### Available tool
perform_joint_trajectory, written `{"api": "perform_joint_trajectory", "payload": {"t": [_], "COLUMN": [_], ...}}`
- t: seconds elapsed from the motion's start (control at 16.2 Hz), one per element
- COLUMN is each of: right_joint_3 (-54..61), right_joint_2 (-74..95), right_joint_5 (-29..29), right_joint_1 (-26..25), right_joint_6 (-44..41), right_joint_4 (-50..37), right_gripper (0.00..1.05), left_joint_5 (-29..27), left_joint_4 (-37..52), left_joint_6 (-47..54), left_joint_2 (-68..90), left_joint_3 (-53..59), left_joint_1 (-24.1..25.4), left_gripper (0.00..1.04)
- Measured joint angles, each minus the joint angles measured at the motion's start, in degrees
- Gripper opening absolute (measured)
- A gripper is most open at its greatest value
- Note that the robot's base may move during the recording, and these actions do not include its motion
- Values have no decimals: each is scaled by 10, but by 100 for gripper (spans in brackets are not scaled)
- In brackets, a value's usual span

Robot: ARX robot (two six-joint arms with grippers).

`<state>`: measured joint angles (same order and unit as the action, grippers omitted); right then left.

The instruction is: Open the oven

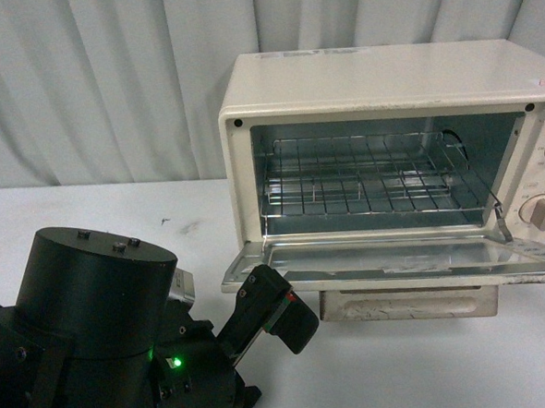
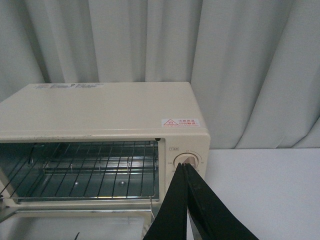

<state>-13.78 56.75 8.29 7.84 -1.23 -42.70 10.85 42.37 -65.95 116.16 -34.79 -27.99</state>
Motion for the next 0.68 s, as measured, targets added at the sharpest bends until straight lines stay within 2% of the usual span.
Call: {"api": "perform_joint_trajectory", "payload": {"t": [0.31,0.37,0.43,0.68], "right_joint_3": [69,78,84,110], "right_joint_2": [-103,-126,-145,-225], "right_joint_5": [-36,-78,-77,-82], "right_joint_1": [-33,-69,-82,-78], "right_joint_6": [2,2,3,3], "right_joint_4": [36,48,60,116], "right_gripper": [2,2,2,2], "left_joint_5": [0,1,1,1], "left_joint_4": [0,0,0,0], "left_joint_6": [0,0,0,0], "left_joint_2": [0,0,0,0], "left_joint_3": [0,0,0,0], "left_joint_1": [0,0,0,0], "left_gripper": [98,98,98,98]}}
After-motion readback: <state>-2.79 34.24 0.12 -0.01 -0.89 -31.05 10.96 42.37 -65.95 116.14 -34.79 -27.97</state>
